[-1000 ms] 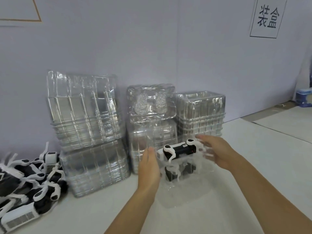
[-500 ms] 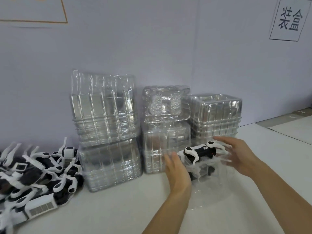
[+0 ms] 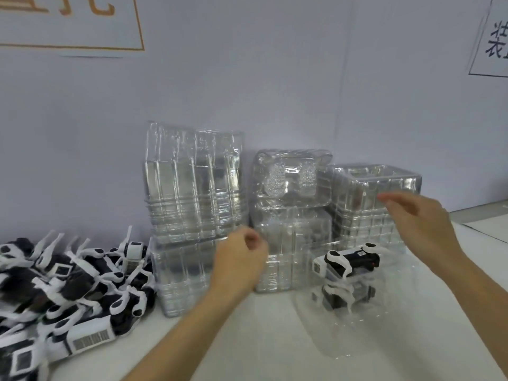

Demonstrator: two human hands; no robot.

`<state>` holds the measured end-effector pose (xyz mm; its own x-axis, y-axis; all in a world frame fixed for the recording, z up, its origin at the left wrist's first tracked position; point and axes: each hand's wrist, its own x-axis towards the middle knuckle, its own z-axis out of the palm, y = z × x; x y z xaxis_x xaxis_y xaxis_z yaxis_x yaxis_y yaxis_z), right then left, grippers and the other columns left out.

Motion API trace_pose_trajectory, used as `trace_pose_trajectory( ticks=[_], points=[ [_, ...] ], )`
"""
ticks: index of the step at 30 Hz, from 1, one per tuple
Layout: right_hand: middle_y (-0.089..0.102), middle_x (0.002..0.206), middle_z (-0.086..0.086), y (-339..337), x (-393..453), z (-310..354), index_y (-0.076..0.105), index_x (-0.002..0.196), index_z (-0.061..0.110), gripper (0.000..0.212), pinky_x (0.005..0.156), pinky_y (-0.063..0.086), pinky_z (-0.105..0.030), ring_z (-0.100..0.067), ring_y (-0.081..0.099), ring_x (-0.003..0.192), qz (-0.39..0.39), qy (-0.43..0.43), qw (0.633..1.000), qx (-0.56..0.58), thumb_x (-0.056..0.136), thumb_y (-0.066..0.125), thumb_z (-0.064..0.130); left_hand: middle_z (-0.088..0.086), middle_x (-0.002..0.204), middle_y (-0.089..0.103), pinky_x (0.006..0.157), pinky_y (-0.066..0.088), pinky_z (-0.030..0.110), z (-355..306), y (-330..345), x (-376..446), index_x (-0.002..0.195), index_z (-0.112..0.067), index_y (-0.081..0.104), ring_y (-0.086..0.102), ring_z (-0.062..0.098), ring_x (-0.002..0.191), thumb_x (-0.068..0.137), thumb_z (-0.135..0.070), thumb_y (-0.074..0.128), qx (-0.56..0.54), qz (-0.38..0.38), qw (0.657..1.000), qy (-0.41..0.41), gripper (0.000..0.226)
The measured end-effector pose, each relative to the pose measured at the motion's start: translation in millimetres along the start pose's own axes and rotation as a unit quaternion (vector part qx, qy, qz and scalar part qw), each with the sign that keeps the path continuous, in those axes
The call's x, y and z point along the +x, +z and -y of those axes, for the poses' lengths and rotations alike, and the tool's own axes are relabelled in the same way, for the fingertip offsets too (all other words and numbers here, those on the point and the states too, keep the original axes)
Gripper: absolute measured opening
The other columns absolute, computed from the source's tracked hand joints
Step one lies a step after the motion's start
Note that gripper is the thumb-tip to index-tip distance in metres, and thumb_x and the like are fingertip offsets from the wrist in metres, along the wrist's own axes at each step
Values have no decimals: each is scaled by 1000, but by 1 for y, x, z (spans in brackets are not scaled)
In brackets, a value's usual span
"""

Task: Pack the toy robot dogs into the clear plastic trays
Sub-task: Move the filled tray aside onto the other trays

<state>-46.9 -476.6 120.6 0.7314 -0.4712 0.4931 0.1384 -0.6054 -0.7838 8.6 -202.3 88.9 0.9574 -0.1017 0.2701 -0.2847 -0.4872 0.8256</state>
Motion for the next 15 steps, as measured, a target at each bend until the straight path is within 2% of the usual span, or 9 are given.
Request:
trace_pose_trajectory(
  ticks=[2,4,6,9,11,13,15],
  points=[
    [62,103,33,17,4,32,67,105,43,23,79,34,-9,20,53,94,22,-64,998,-6,100,55,25,-11,99,63,81,51,24,-14,-40,20,106,-25,62,60,10,94,95,-24,63,89,-79,988,99,12],
    [63,105,31,37,12,62,69,110,38,21,78,34,-8,21,52,93,43,-103,994,2,100,56,25,-3,113,59,86,46,31,-29,-76,43,121,-22,60,53,18,108,94,-27,63,211,-150,944,204,28],
    [64,105,28,59,21,91,69,113,34,21,77,36,-6,20,55,91,64,-135,989,14,99,58,24,6,132,51,93,44,39,-44,-106,69,137,-19,51,44,28,123,93,-31,65,332,-161,893,258,48],
    [63,122,14,96,29,130,64,126,30,30,87,41,-17,-1,59,107,117,-184,976,8,97,61,22,7,157,29,113,29,49,-63,-139,105,154,-20,25,25,32,145,90,-49,67,492,-101,830,241,82],
    [53,139,10,117,35,151,55,137,29,43,93,35,-19,-10,52,123,166,-212,963,-14,96,63,22,6,161,26,118,19,51,-69,-151,123,156,-21,18,14,32,150,86,-62,65,545,-57,813,197,94],
    [44,150,11,133,41,168,48,144,31,52,99,30,-21,-13,44,133,206,-216,954,-14,95,65,26,5,150,42,114,20,52,-74,-157,133,148,-23,33,24,32,144,81,-73,62,561,-32,816,136,89],
    [38,156,9,146,48,179,42,148,31,58,100,30,-23,-17,41,138,225,-203,953,-12,96,65,29,2,131,56,107,24,50,-77,-160,138,124,-27,50,38,29,132,76,-75,65,542,-21,833,108,69]
  ],
)
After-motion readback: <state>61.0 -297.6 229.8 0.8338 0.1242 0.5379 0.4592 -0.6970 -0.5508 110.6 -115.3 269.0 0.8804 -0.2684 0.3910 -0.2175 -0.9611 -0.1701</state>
